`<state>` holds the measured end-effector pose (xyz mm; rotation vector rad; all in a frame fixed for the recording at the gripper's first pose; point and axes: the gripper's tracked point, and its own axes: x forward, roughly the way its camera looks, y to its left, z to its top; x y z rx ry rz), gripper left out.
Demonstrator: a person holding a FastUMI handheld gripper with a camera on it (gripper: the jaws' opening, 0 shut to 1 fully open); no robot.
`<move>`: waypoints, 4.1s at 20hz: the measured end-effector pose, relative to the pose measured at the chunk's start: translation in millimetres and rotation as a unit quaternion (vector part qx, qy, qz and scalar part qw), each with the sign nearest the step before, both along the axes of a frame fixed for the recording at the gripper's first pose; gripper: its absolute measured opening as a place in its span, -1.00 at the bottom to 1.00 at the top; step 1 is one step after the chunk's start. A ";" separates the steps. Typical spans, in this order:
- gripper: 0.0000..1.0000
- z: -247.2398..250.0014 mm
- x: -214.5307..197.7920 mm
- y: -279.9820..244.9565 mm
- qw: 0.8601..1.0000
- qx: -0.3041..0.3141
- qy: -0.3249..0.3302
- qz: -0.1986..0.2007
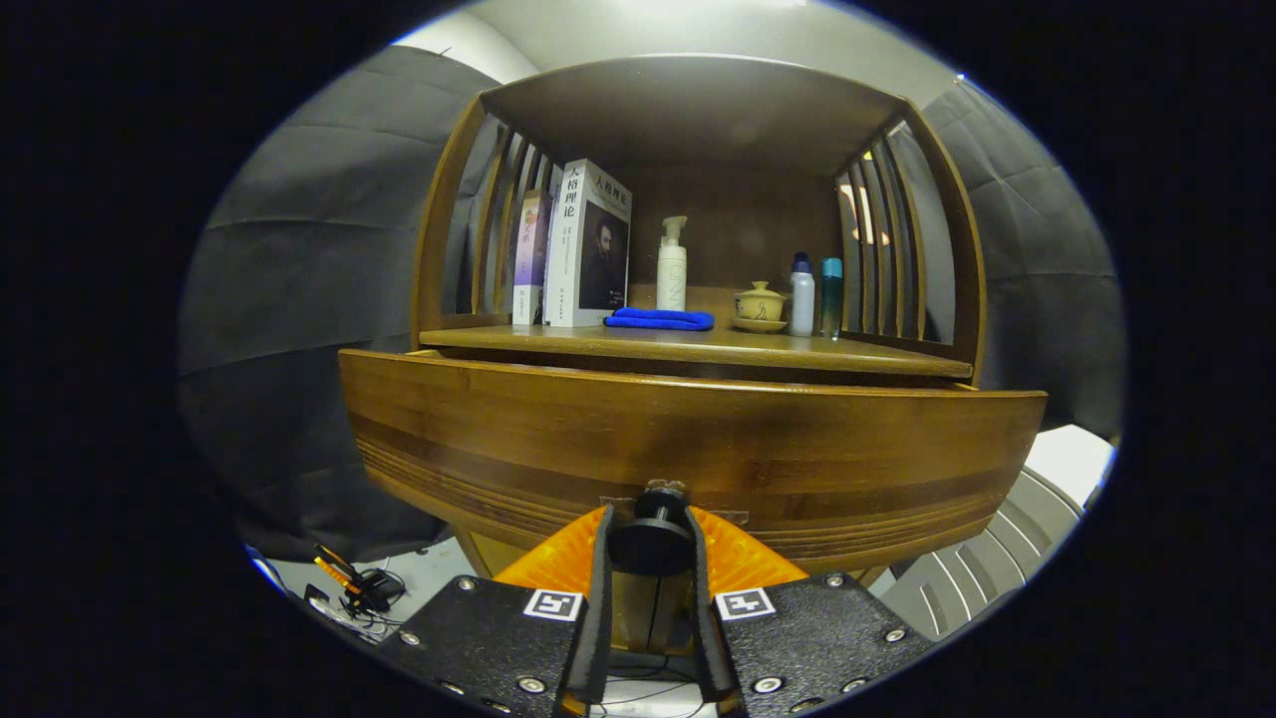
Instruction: Pull open the drawer, take out the items inside it, and place them on the countertop above the cabinet.
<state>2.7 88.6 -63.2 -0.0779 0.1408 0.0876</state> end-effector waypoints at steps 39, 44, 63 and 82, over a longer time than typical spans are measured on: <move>0.86 97.1 -33.5 13.6 0.991 0.059 0.042 0.111; 0.84 75.3 -2.6 -1.9 0.980 0.064 0.154 0.107; 0.72 -39.2 21.2 -30.7 0.879 0.039 0.469 0.071; 0.15 -55.4 11.3 -35.8 0.854 0.020 0.512 0.091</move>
